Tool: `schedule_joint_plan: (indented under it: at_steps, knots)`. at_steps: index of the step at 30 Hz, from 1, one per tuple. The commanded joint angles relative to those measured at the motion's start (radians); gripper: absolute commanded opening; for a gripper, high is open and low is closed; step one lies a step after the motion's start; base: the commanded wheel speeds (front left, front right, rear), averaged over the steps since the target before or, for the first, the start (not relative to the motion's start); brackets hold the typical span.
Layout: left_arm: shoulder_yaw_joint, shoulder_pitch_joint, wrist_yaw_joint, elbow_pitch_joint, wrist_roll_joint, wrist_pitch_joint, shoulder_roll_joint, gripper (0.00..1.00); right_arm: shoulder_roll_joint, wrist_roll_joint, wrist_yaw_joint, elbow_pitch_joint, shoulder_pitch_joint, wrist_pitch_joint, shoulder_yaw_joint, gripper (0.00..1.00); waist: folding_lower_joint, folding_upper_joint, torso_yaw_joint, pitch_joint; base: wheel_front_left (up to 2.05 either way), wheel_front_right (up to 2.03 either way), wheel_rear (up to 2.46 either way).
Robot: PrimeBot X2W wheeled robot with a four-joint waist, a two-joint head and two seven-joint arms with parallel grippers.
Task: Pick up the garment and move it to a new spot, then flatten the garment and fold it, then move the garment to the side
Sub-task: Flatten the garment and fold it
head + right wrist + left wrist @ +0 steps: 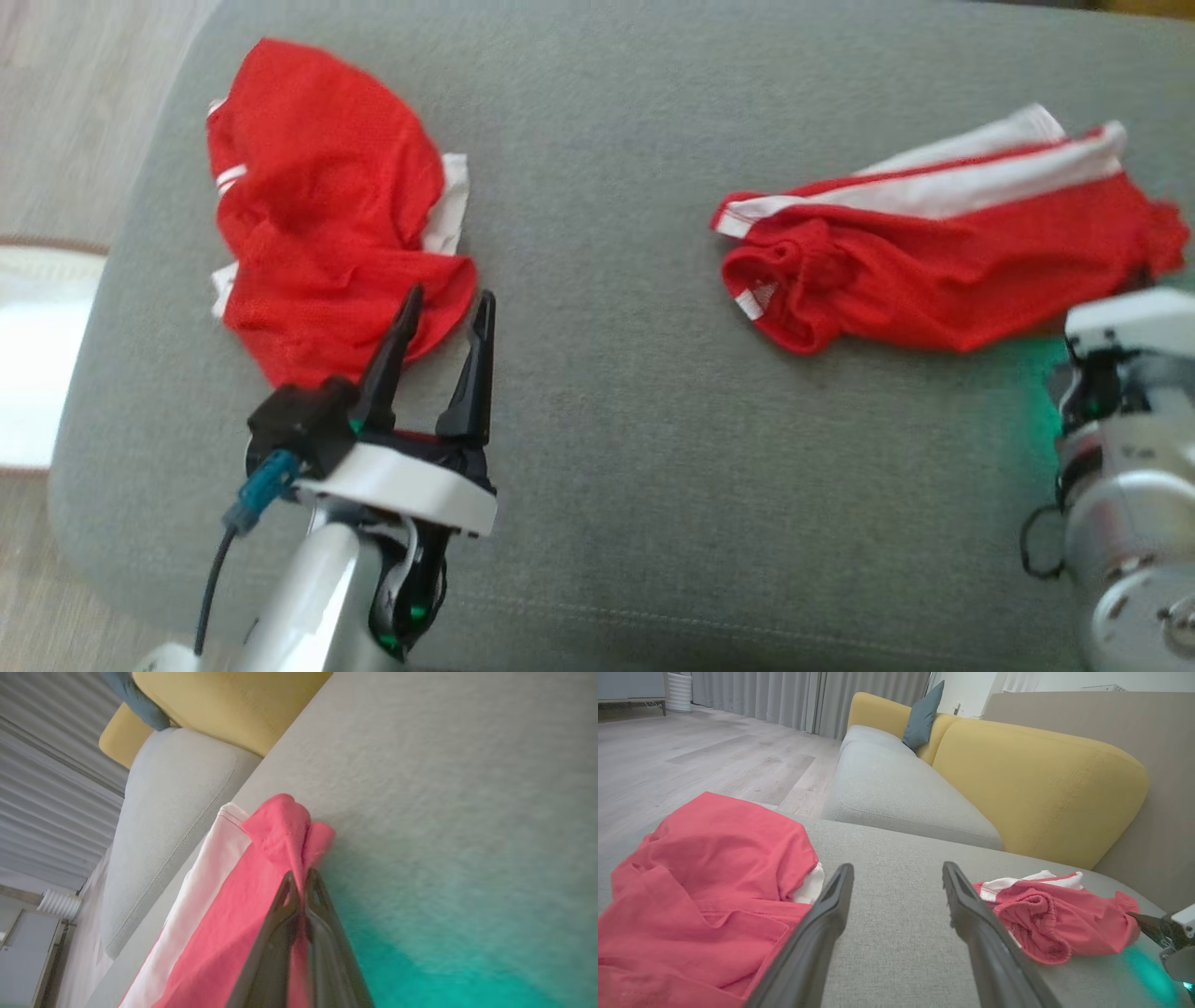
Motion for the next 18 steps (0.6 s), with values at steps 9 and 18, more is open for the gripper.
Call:
schedule_joint_plan:
  at_steps: [9,18]
  knots:
    - [0.045,0.032,0.006,-0.028,0.015,-0.009,0.008,1.00,0.047,-0.043,0.004,-0.195,0.136,-0.013,-0.120,0.00,0.0000,0.0000,-0.057,-0.070,0.00,0.00,0.00]
    - [0.047,0.034,0.000,-0.029,0.029,-0.009,0.008,1.00,0.054,0.024,0.004,-0.212,0.098,0.005,-0.038,0.00,0.0000,0.0000,-0.066,-0.064,0.00,0.00,0.00]
